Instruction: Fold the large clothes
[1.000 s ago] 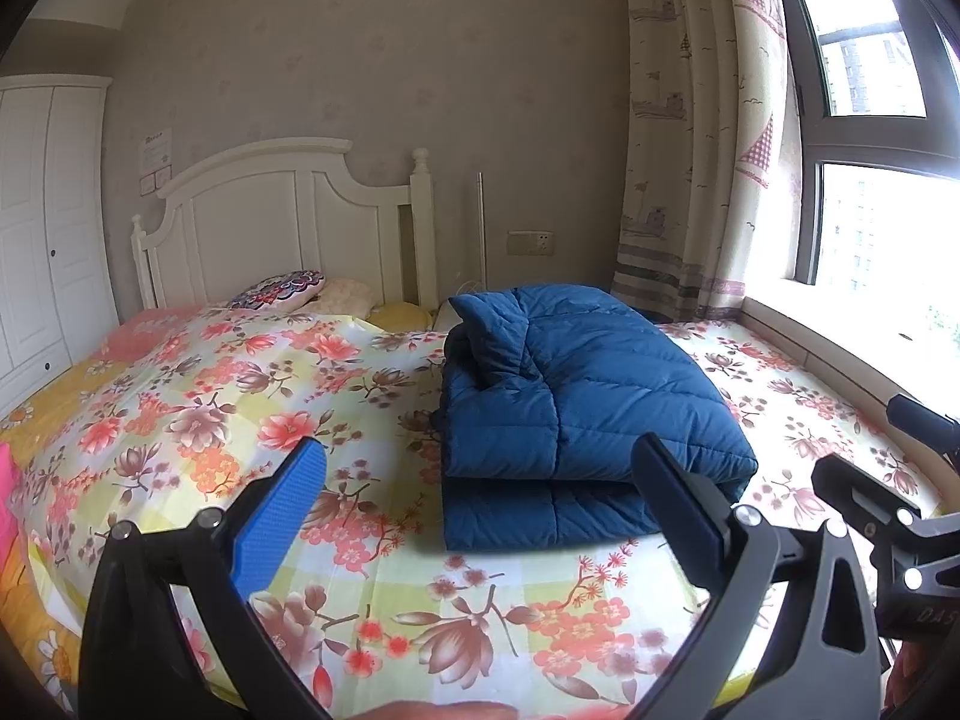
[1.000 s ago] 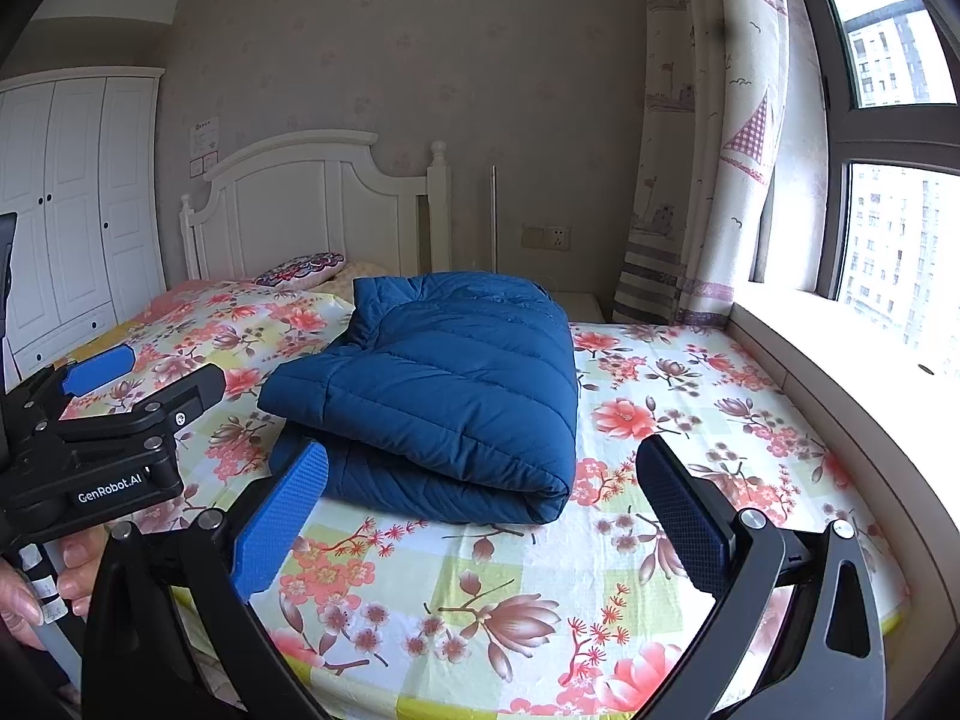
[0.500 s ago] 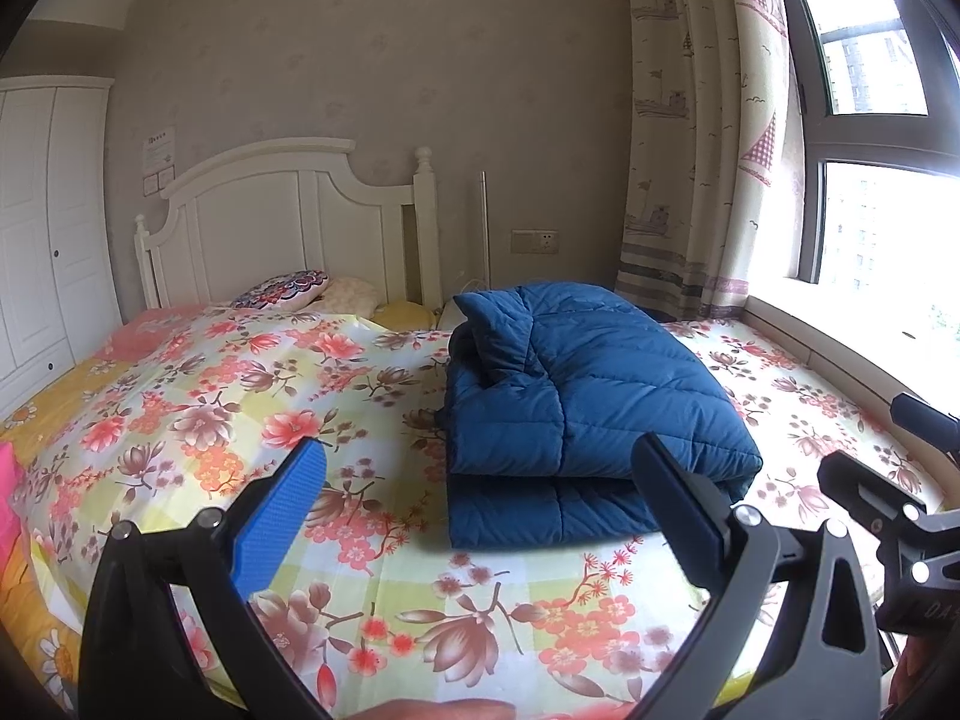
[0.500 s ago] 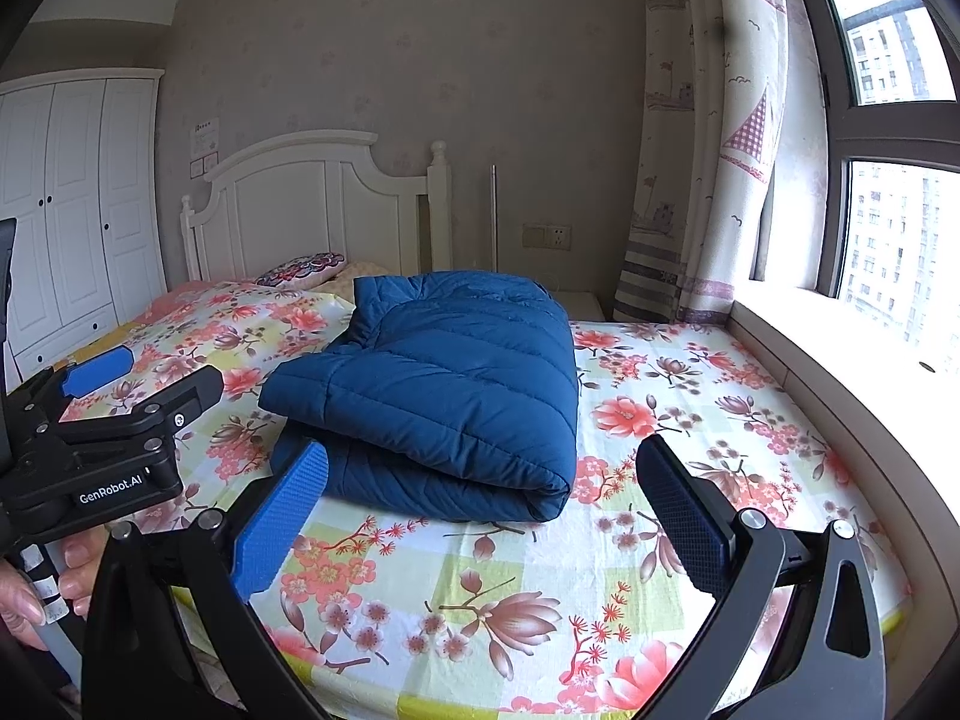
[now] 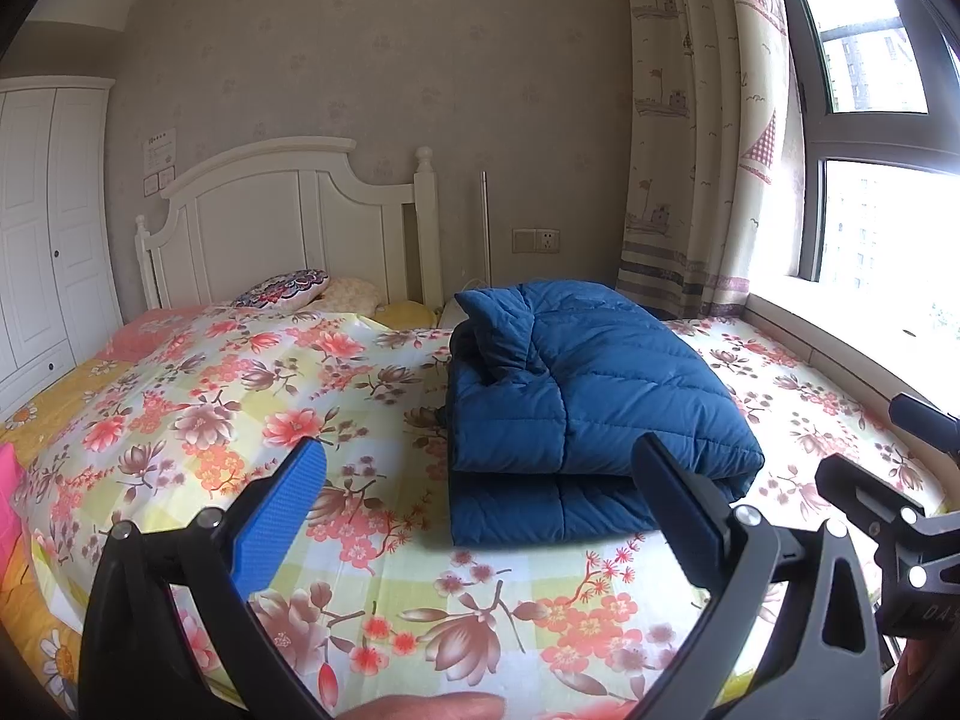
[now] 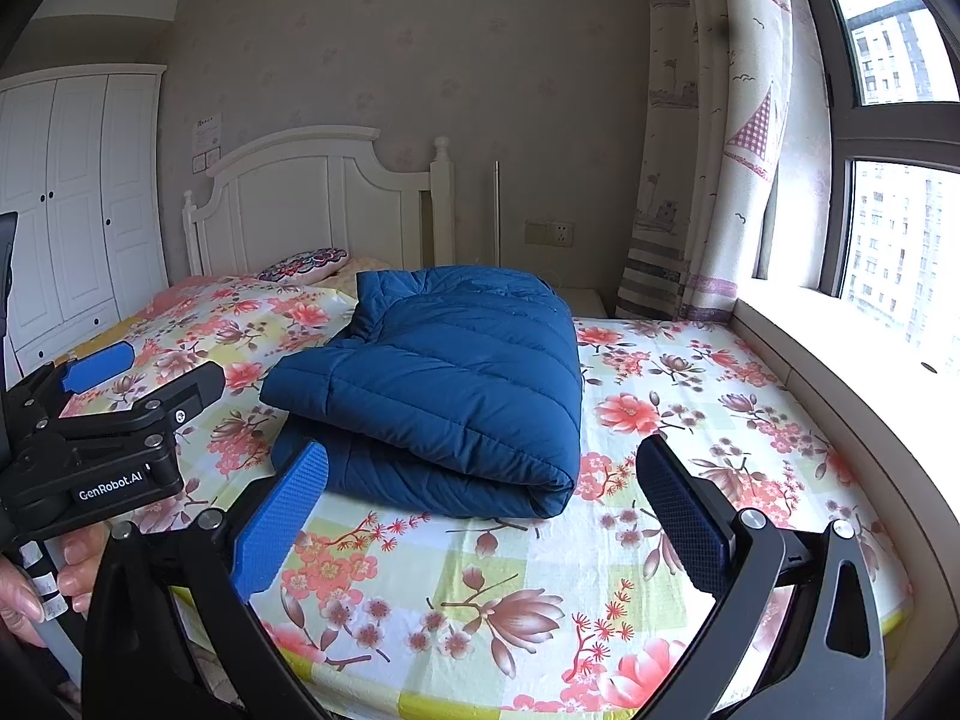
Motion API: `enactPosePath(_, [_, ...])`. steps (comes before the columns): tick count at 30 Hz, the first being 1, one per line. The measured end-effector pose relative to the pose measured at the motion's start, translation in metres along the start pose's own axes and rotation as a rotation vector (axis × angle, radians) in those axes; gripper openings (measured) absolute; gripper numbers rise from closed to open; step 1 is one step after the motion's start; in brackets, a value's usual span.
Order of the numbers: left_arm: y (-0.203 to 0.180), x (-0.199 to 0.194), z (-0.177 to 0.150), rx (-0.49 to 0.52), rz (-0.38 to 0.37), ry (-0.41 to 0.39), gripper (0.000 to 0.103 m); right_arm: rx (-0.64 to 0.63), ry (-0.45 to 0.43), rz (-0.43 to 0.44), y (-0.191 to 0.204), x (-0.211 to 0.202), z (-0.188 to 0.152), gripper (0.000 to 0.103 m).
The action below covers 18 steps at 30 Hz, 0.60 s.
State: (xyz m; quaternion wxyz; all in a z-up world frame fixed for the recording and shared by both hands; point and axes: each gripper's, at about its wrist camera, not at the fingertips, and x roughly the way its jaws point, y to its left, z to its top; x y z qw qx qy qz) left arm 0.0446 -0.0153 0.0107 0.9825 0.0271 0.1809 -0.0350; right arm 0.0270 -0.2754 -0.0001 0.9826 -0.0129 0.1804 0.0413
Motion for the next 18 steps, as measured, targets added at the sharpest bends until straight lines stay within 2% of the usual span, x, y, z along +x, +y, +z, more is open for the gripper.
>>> enactPosePath(7, [0.0,0.005,-0.005,-0.003,-0.002,0.02,0.101,0.003,0.031,0.006,-0.002,0.01,-0.006,0.099])
enactPosePath(13, [-0.003,0.023,-0.007,0.06,-0.066,0.035,0.101,0.032,0.095,0.017,-0.017,0.034,-0.012,0.099])
enactPosePath(15, [0.013,0.046,-0.001,0.057,-0.086,0.097,0.101,0.069,0.122,-0.004,-0.044,0.046,-0.006,0.099])
enactPosePath(16, [0.032,0.061,0.005,0.033,-0.071,0.131,0.101,0.081,0.126,-0.024,-0.058,0.05,-0.003,0.099])
enactPosePath(17, [0.049,0.072,0.009,0.007,-0.052,0.151,0.101,0.091,0.127,-0.068,-0.078,0.053,0.003,0.099])
enactPosePath(18, [0.078,0.089,0.016,-0.032,-0.016,0.179,0.101,0.105,0.129,-0.152,-0.111,0.057,0.014,0.099])
